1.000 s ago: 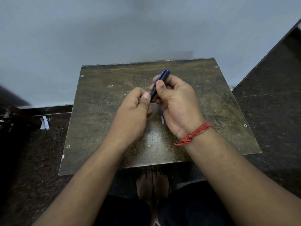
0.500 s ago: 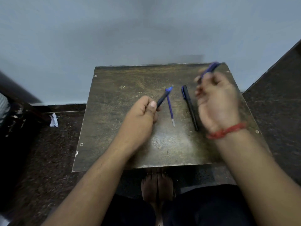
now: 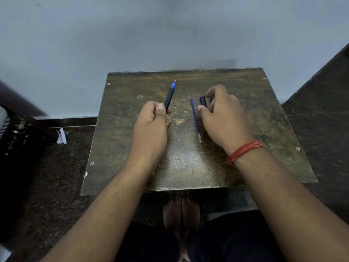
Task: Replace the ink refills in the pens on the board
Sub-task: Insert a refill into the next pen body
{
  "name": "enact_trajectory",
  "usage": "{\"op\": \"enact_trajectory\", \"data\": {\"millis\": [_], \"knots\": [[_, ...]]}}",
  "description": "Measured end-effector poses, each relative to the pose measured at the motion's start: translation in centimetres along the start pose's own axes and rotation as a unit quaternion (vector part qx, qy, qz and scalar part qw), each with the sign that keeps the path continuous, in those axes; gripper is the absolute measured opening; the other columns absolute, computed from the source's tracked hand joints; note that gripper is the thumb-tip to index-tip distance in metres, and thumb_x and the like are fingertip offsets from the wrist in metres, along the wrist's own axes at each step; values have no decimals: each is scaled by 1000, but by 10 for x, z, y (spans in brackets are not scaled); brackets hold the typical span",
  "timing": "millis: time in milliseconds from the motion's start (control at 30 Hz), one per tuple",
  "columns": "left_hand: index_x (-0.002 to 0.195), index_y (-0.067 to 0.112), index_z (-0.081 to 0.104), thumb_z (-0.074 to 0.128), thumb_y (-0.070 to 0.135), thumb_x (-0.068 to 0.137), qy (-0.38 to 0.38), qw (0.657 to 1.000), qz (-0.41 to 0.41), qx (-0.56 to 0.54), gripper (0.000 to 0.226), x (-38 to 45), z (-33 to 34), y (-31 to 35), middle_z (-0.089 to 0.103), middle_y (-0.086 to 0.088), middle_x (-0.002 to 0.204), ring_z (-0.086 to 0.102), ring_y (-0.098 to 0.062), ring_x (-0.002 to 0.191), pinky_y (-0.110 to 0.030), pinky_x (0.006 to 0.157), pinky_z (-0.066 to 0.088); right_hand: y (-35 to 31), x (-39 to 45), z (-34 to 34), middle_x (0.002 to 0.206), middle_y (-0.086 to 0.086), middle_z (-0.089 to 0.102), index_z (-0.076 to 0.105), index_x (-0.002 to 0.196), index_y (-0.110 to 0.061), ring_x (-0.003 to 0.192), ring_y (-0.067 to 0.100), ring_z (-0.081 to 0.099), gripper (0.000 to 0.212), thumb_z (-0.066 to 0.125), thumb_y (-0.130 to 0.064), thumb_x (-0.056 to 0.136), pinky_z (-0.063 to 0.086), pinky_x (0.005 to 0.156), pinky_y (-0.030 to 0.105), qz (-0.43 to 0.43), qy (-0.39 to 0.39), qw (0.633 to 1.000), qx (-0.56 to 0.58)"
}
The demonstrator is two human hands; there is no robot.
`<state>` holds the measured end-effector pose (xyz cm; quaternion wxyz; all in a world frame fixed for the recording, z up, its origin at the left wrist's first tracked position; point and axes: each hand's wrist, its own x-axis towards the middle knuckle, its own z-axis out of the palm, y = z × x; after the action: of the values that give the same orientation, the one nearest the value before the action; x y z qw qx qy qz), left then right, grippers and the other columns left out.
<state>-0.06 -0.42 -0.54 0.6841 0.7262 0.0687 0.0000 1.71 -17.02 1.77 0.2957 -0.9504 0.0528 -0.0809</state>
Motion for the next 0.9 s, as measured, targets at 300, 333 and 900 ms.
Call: {"op": "enact_trajectory", "data": {"millis": [300, 333, 900], "knots": [[88, 29, 60, 42, 44, 102, 5, 1000, -1, -3, 27, 0, -1, 1, 48, 14, 61, 32, -8, 50, -31, 52, 25, -8, -3, -3, 87, 1, 60, 51, 109, -16, 102, 26, 52, 19, 58, -29, 96, 43, 84, 39, -27, -20, 994, -105], [89, 28, 60, 41, 43, 102, 3, 1000, -1, -4, 28, 0, -1, 2, 47, 13, 61, 32, -8, 50, -31, 52, 24, -8, -3, -2, 89, 3, 63, 52, 108, -15, 103, 27, 53, 19, 57, -29, 97, 44, 83, 40, -31, -20, 993, -115], [93, 14, 54, 41, 34, 110, -45, 993, 39, 103, 30, -11, 8, 5, 51, 9, 68, 38, -4, 52, -26, 52, 32, -7, -1, -2, 84, 16, 69, 65, 90, -18, 65, 19, 58, 24, 65, -42, 93, 50, 62, 35, 43, -20, 955, 292]]}}
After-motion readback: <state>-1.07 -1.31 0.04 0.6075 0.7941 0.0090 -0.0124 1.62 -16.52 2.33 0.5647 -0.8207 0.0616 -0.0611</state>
